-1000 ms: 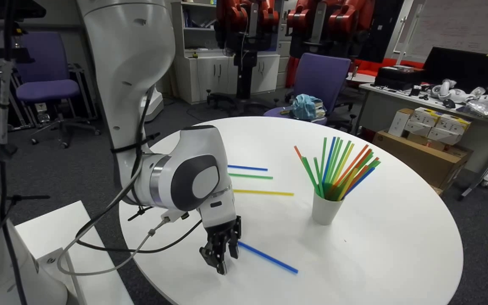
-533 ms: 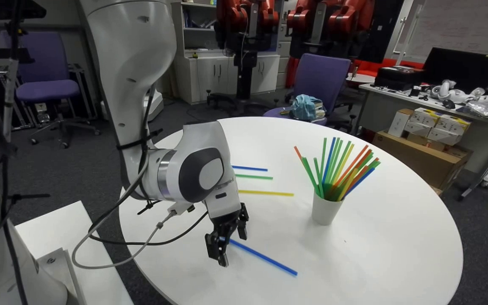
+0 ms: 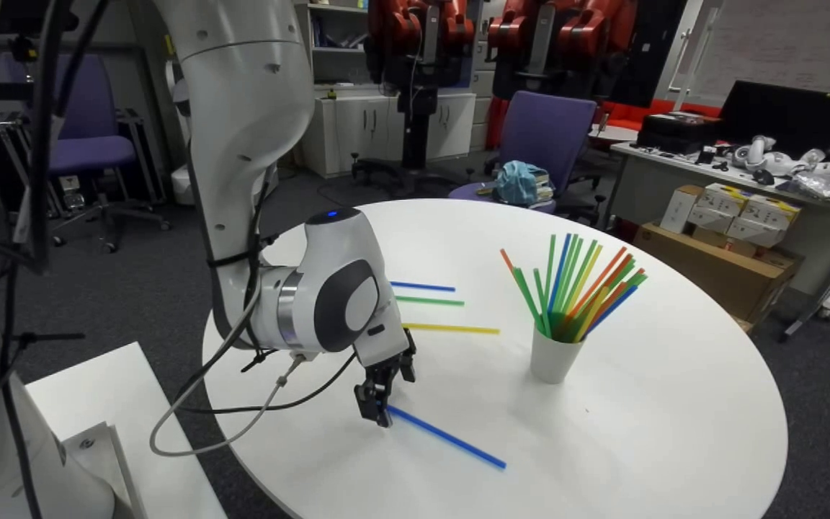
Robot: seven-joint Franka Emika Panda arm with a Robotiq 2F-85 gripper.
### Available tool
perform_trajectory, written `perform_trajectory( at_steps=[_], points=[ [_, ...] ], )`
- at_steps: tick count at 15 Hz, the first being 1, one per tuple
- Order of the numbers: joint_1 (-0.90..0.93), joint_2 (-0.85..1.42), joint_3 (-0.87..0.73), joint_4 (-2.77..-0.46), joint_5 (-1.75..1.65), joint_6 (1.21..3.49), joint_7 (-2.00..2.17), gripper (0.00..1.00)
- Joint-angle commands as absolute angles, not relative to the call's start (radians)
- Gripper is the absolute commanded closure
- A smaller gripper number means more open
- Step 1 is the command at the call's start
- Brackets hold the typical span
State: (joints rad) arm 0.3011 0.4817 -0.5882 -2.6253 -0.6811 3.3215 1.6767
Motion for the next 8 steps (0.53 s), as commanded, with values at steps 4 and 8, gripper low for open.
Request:
perform_trajectory(
  at_steps=[4, 8],
  points=[
    [0.145, 0.507, -0.463, -2.593, -0.690, 3.337, 1.675, 0.26],
    [0.107, 0.503, -0.437, -2.581, -0.690, 3.328, 1.673, 0.51]
  ],
)
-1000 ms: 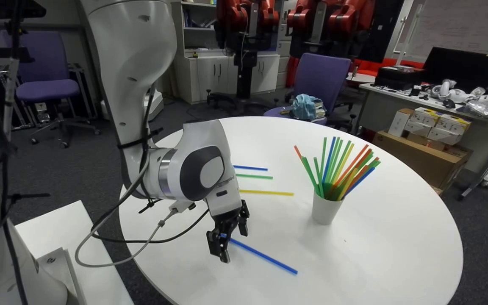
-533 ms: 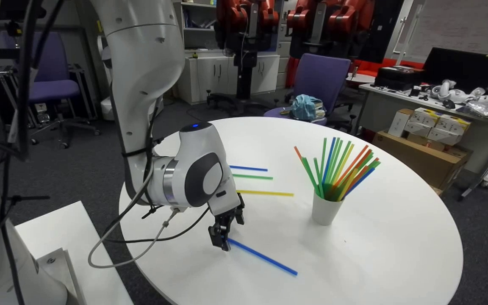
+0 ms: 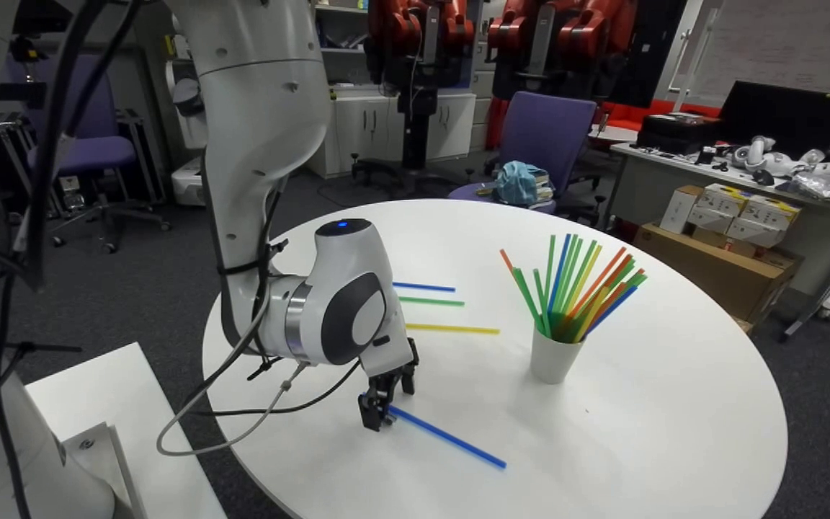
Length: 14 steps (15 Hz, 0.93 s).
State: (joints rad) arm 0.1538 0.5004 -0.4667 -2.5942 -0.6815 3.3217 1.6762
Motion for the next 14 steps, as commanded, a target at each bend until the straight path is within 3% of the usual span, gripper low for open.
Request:
perform_trajectory(
  at_steps=[1, 7, 10, 11, 12, 14],
  points=[
    [0.101, 0.502, -0.432, -2.578, -0.690, 3.326, 1.672, 0.57],
    [0.084, 0.497, -0.419, -2.568, -0.690, 3.316, 1.671, 1.00],
    [0.082, 0.493, -0.414, -2.565, -0.690, 3.309, 1.671, 1.00],
    [0.083, 0.492, -0.414, -2.565, -0.690, 3.308, 1.671, 0.75],
    [0.081, 0.492, -0.411, -2.565, -0.690, 3.306, 1.671, 0.75],
    [0.079, 0.491, -0.410, -2.565, -0.691, 3.304, 1.670, 0.61]
  ],
)
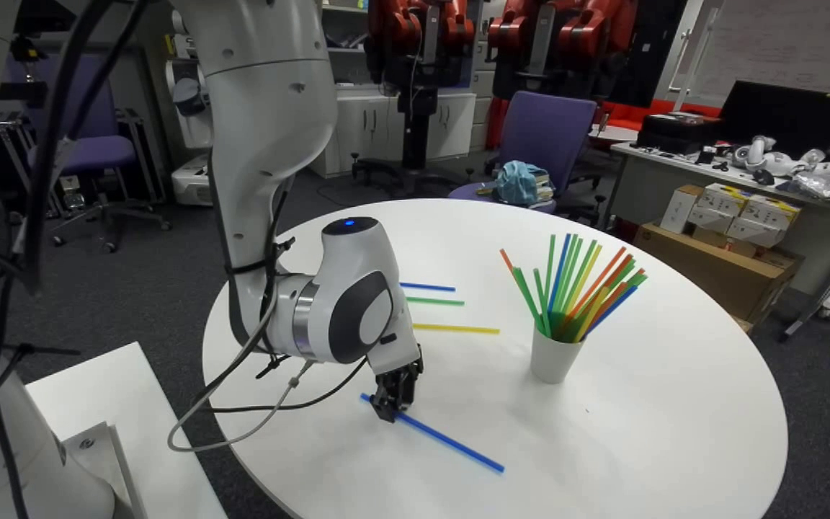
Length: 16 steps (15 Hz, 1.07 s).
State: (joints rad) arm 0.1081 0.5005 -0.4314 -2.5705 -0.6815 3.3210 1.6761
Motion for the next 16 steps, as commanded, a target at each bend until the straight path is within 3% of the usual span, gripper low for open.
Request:
perform_trajectory(
  at_steps=[1, 8, 16],
  points=[
    [0.076, 0.490, -0.407, -2.564, -0.691, 3.303, 1.670, 0.52],
    [0.087, 0.481, -0.421, -2.566, -0.688, 3.305, 1.671, 0.01],
    [0.269, 0.388, -0.653, -2.593, -0.681, 3.364, 1.658, 0.00]
  ],
)
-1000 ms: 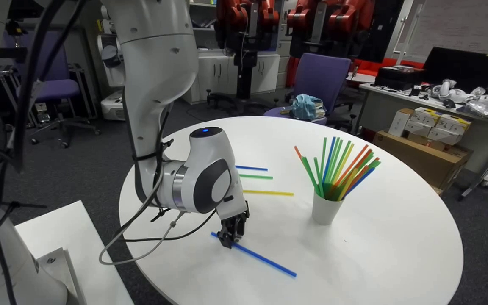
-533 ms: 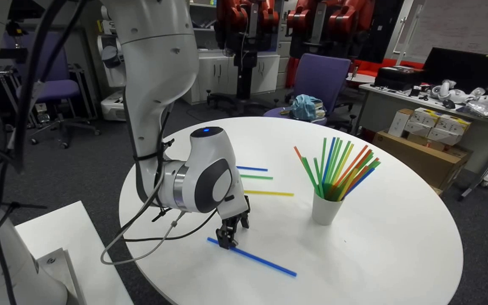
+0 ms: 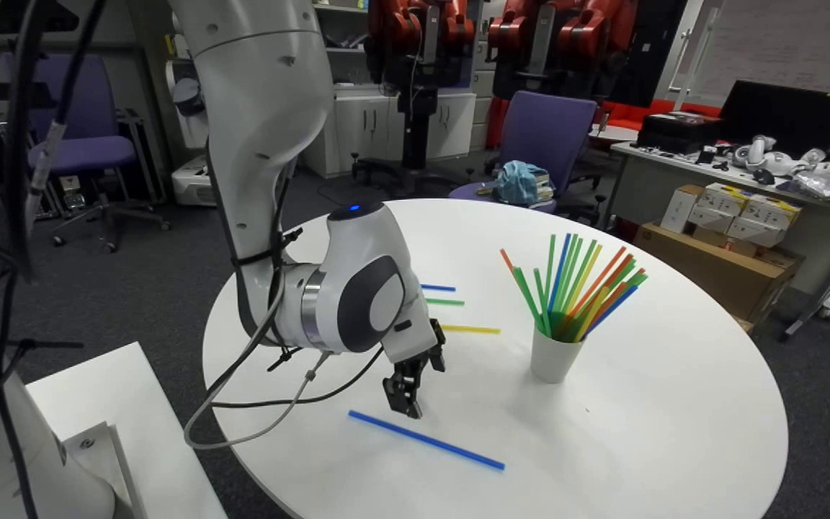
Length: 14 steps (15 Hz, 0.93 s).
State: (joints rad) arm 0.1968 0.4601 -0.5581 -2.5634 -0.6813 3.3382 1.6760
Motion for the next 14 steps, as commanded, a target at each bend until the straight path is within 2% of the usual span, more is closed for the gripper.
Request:
perform_trajectory(
  at_steps=[1, 4, 7, 8, 9, 10, 13, 14],
  points=[
    [0.284, 0.376, -0.678, -2.601, -0.688, 3.371, 1.653, 0.00],
    [0.260, 0.325, -0.669, -2.637, -0.740, 3.341, 1.629, 0.00],
    [0.087, 0.260, -0.512, -2.707, -0.895, 3.293, 1.579, 0.00],
    [0.011, 0.247, -0.420, -2.751, -0.798, 3.285, 1.443, 0.00],
    [-0.056, 0.258, -0.377, -2.746, -0.942, 3.256, 1.530, 0.00],
    [-0.129, 0.263, -0.307, -2.763, -0.946, 3.220, 1.485, 0.00],
    [-0.191, 0.270, -0.245, -2.789, -0.744, 3.105, 1.277, 0.00],
    [-0.254, 0.258, -0.206, -2.765, -0.802, 3.051, 1.307, 0.00]
  ],
)
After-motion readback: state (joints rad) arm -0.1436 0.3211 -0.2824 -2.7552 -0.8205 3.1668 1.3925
